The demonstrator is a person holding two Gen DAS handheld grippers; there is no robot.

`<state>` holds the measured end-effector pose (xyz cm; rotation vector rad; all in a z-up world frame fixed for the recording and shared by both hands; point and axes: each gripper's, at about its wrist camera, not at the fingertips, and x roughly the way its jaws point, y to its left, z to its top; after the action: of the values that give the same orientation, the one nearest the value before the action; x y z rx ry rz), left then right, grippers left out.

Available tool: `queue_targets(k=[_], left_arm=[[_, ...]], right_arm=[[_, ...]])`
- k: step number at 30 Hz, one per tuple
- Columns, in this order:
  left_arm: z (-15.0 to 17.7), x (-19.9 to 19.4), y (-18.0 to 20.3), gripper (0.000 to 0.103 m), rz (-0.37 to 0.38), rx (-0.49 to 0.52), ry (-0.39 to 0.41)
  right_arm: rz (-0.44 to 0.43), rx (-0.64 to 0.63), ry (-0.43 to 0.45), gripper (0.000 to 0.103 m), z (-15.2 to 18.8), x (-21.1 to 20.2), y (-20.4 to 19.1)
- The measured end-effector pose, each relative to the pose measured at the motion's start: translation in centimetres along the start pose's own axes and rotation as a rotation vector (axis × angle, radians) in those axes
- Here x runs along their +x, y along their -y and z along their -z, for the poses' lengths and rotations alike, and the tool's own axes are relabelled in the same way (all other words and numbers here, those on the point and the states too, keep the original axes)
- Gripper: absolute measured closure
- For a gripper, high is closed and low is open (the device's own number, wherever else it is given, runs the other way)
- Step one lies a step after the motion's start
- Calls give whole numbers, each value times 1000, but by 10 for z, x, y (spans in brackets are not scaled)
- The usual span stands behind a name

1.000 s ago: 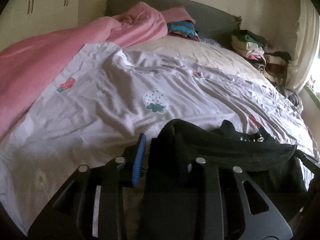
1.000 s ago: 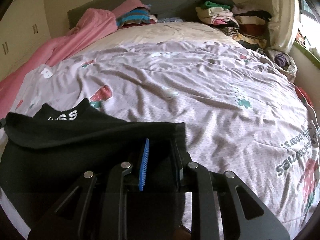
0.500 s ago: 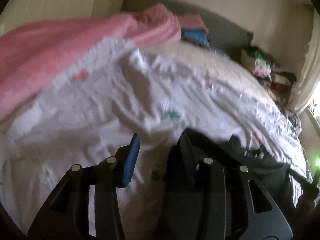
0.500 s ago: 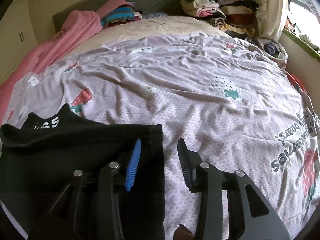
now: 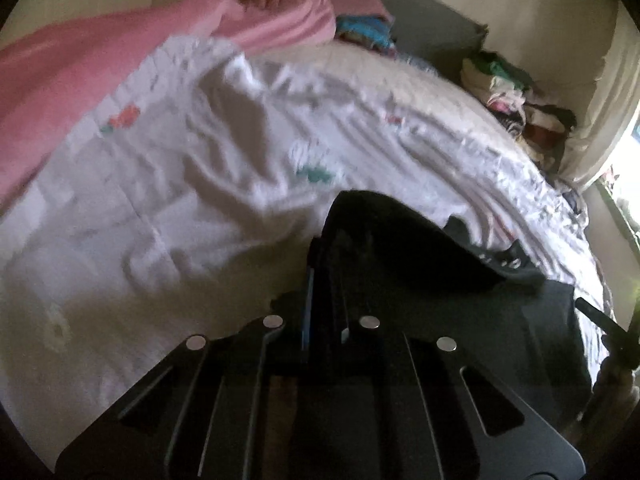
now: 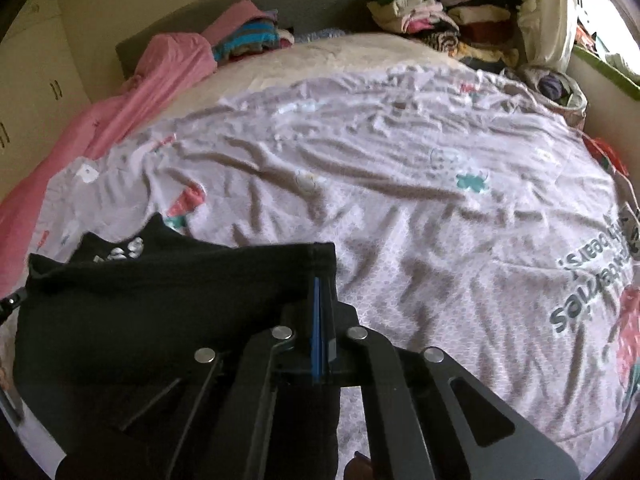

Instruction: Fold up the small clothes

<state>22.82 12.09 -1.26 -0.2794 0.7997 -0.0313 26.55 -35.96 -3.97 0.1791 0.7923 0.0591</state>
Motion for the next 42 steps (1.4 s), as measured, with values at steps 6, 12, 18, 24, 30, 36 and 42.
queue_targets(k=[6,12,18,24,30,36,42], left_arm=[[-1,-3,-10,101,-17,-29,-6],[10,18,-15,97,-45,-13,-62],[11,9,-10,91,-61,18,-29],[16,2,-1,91,-74,52,-21],[22,-2,8,87,-84,67,-21],[29,-11,20,80,-99,106,-18],[33,-17,31,76,-88,123,-31]], right_arm=[[29,8,36,103,-5,-11,6],[-13,37,-27,64,2,2,7],[2,-1,-51,65,11,-3,-2],[10,-28,-20,98,18,-11,-3],[55,-19,-22,98,22,-13,1],[70,-10,-17,97,27,-18,-2],[61,6,-2,76,31,-33,0]])
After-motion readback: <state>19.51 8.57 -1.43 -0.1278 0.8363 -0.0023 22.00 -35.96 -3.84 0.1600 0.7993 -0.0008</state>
